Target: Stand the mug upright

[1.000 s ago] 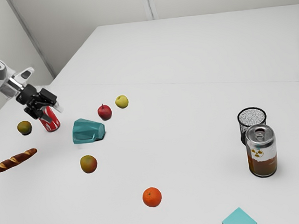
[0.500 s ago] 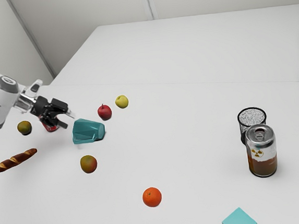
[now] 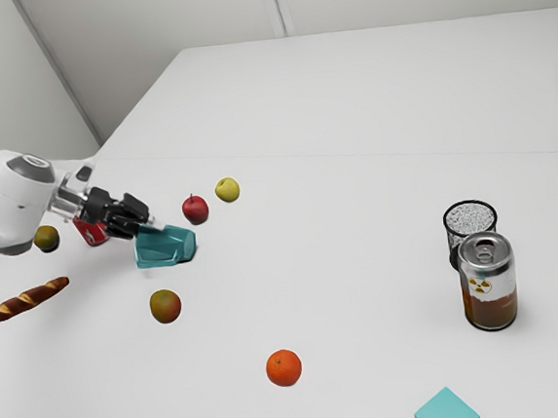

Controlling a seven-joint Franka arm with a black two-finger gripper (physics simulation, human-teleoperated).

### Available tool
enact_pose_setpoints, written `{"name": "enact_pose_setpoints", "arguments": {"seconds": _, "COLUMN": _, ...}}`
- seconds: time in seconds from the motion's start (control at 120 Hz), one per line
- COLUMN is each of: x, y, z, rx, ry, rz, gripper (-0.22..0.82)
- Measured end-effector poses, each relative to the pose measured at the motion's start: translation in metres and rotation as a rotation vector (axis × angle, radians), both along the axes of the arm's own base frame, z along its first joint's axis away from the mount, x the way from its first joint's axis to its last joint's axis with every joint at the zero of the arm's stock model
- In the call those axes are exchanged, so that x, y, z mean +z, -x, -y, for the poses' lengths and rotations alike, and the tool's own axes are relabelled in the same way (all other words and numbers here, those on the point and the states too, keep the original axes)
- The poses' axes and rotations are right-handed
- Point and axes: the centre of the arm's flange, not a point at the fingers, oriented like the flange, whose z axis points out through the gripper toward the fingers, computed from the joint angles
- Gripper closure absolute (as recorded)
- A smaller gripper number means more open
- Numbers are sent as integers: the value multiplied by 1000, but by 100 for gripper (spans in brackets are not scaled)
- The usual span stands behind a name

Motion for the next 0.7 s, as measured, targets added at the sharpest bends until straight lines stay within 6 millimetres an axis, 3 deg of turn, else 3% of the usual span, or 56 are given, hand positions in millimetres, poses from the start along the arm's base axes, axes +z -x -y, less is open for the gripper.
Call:
{"name": "enact_pose_setpoints", "arguments": {"seconds": 0.108, "x": 5, "y": 0, "z": 2, "rx": -13, "ry": 9, "rz": 9, "gripper": 62}}
{"name": "enact_pose_setpoints", "arguments": {"seconds": 0.267, "x": 25, "y": -1, "z": 12, "rx": -50, "ry": 22, "rz": 32, "gripper": 72}}
{"name": "enact_pose_setpoints", "arguments": {"seconds": 0.5, "x": 81, "y": 1, "z": 55, "rx": -134, "ry": -3, "rz": 84, "gripper": 76}}
{"name": "enact_pose_setpoints", "arguments": {"seconds": 0.7, "x": 114, "y": -9, "z": 109, "rx": -284, "ry": -240, "rz": 40, "gripper": 77}}
